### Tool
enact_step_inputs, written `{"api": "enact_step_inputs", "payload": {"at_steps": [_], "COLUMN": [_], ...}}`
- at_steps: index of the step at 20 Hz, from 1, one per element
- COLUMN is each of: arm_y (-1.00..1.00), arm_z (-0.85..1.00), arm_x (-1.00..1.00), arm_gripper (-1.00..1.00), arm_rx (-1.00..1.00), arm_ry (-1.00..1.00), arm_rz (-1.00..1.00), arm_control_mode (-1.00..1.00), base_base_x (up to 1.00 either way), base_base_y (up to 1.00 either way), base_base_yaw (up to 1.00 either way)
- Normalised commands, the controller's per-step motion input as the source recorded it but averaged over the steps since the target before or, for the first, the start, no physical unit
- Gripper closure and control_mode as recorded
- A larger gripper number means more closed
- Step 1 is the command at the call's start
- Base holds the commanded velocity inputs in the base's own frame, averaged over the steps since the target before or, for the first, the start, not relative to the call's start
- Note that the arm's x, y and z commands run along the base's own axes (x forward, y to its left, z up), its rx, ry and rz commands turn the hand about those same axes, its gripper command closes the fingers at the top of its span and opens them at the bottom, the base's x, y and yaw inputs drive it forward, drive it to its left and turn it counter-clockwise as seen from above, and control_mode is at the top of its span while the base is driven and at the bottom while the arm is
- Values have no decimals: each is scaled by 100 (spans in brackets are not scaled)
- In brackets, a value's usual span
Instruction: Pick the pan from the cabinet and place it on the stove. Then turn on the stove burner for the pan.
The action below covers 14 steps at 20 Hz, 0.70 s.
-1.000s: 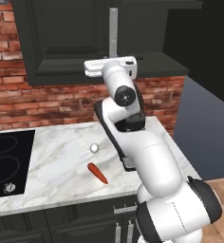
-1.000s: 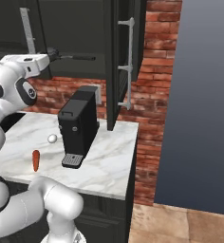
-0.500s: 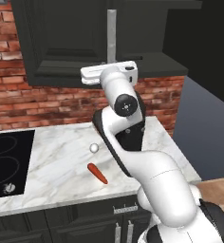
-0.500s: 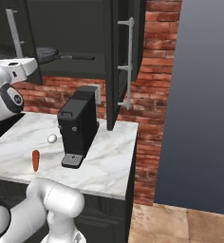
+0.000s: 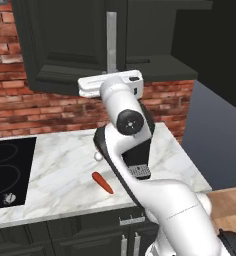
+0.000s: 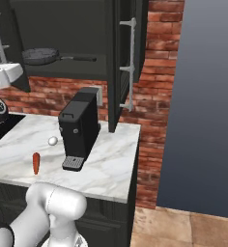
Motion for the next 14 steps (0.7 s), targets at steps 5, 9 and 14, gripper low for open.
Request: {"api": "enact_step_inputs", "payload": {"at_steps": [5, 9, 14], "arm_y": [26, 0, -7], "arm_z": [-2, 0, 2], "arm_x": [-44, -54, -89], "arm_gripper": [-100, -100, -100], "arm_rx": [-1, 4, 14], "arm_ry": [1, -3, -8], "arm_rz": [5, 1, 0], "arm_control_mode": [-100, -100, -100], "base_base_x": [0, 0, 0], "base_base_y": [0, 0, 0], "base_base_yaw": [0, 0, 0]}}
